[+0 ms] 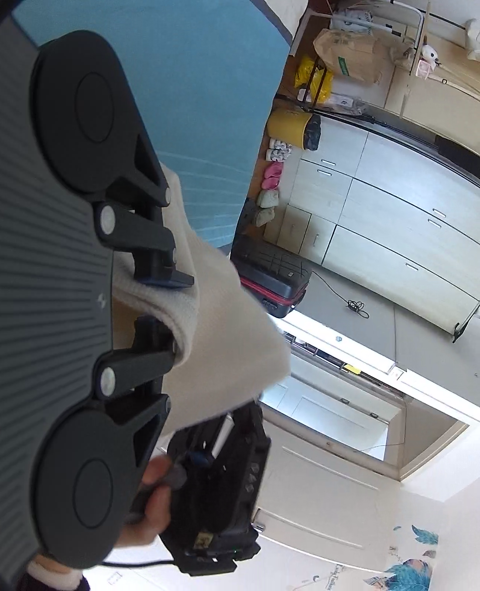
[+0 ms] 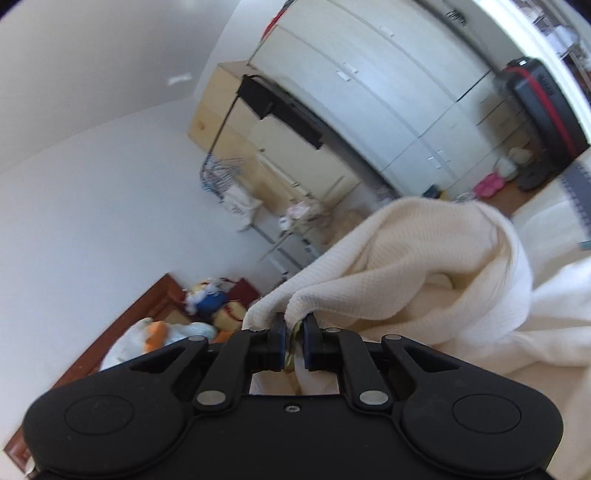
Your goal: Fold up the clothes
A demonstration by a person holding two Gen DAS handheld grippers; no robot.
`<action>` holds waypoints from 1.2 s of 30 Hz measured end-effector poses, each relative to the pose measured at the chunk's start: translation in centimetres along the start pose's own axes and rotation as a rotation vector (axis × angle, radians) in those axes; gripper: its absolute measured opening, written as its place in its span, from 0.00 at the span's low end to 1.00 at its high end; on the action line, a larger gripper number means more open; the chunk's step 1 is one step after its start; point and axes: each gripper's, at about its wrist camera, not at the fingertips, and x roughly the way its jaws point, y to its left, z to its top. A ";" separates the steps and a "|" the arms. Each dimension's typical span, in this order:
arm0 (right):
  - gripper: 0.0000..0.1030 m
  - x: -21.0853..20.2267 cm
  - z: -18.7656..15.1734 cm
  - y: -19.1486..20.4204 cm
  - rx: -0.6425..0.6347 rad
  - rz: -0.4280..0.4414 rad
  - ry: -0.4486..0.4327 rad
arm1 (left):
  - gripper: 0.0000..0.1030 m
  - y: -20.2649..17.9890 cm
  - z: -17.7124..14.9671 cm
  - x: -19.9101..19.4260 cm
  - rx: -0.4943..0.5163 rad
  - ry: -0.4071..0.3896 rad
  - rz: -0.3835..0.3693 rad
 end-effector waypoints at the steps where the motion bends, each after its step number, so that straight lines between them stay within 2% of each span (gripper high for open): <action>1: 0.11 0.8 -0.5 0.4 -0.037 -0.019 0.030 | 0.13 0.4 -0.1 0.0 -0.012 0.011 0.003; 2: 0.11 1.5 -1.1 0.7 -0.075 -0.043 0.062 | 0.13 0.7 -0.3 0.1 -0.021 0.026 0.014; 4: 0.11 2.1 -2.2 0.5 -0.110 -0.077 0.124 | 0.16 0.2 -0.8 0.9 0.019 0.101 0.101; 7: 0.11 1.8 -2.9 -0.9 -0.119 -0.071 0.226 | 0.16 -0.9 -1.2 1.6 0.059 0.146 0.104; 10: 0.11 0.1 -2.5 -1.3 -0.170 -0.123 0.246 | 0.28 -1.4 -1.5 2.3 0.068 0.179 0.112; 11: 0.11 -0.4 -2.3 -1.2 -0.190 -0.154 0.250 | 0.33 -1.3 -1.6 2.4 0.067 0.188 0.140; 13: 0.11 -1.1 -1.8 -1.0 -0.225 -0.231 0.252 | 0.33 -0.8 -1.9 2.7 0.102 0.186 0.240; 15: 0.11 -1.1 -1.4 -1.4 -0.243 -0.315 0.249 | 0.12 -0.8 -2.4 3.3 0.262 0.181 0.445; 16: 0.11 -1.1 -1.2 -1.6 -0.251 -0.356 0.245 | 0.11 -0.6 -2.7 3.6 0.349 0.172 0.548; 17: 0.11 -1.0 -1.2 -1.9 -0.262 -0.399 0.245 | 0.11 0.0 -2.5 3.6 0.364 0.163 0.582; 21: 0.11 -0.6 -1.1 -3.6 -0.277 -0.572 0.253 | 0.11 3.2 -0.4 2.3 0.117 0.137 0.522; 22: 0.11 -0.7 -1.1 -3.9 -0.284 -0.601 0.247 | 0.11 3.6 -0.2 2.0 0.092 0.125 0.519; 24: 0.10 -0.9 -1.1 -3.9 -0.329 -0.656 0.246 | 0.11 3.5 -0.2 1.8 0.118 0.111 0.549; 26: 0.14 -1.2 -0.9 -4.3 -0.299 -0.696 0.255 | 0.11 3.3 -0.3 1.7 0.150 0.100 0.580; 27: 0.18 -1.6 -0.8 -4.6 -0.259 -0.711 0.257 | 0.11 3.2 -0.5 1.8 0.166 0.096 0.593; 28: 0.28 -2.0 -0.7 -4.9 -0.220 -0.726 0.258 | 0.11 3.1 -0.7 1.9 0.182 0.092 0.606; 29: 0.30 -2.3 -0.6 -5.0 -0.203 -0.753 0.257 | 0.11 2.8 -0.9 2.3 0.237 0.091 0.645; 30: 0.30 -2.5 -0.7 -4.8 -0.247 -0.793 0.267 | 0.11 2.5 -1.1 2.7 0.304 0.090 0.692; 32: 0.31 -2.7 -1.2 -4.0 -0.371 -0.878 0.296 | 0.11 2.2 -1.0 3.0 0.345 0.072 0.723; 33: 0.32 -3.1 -1.4 -3.6 -0.399 -0.877 0.307 | 0.11 2.4 -0.7 2.9 0.317 0.064 0.715; 34: 0.32 -3.9 -1.5 -3.2 -0.389 -0.822 0.309 | 0.11 2.6 -0.3 2.6 0.278 0.055 0.699; 36: 0.32 -5.7 -1.5 -2.5 -0.308 -0.658 0.297 | 0.11 3.2 0.1 2.1 0.221 0.045 0.690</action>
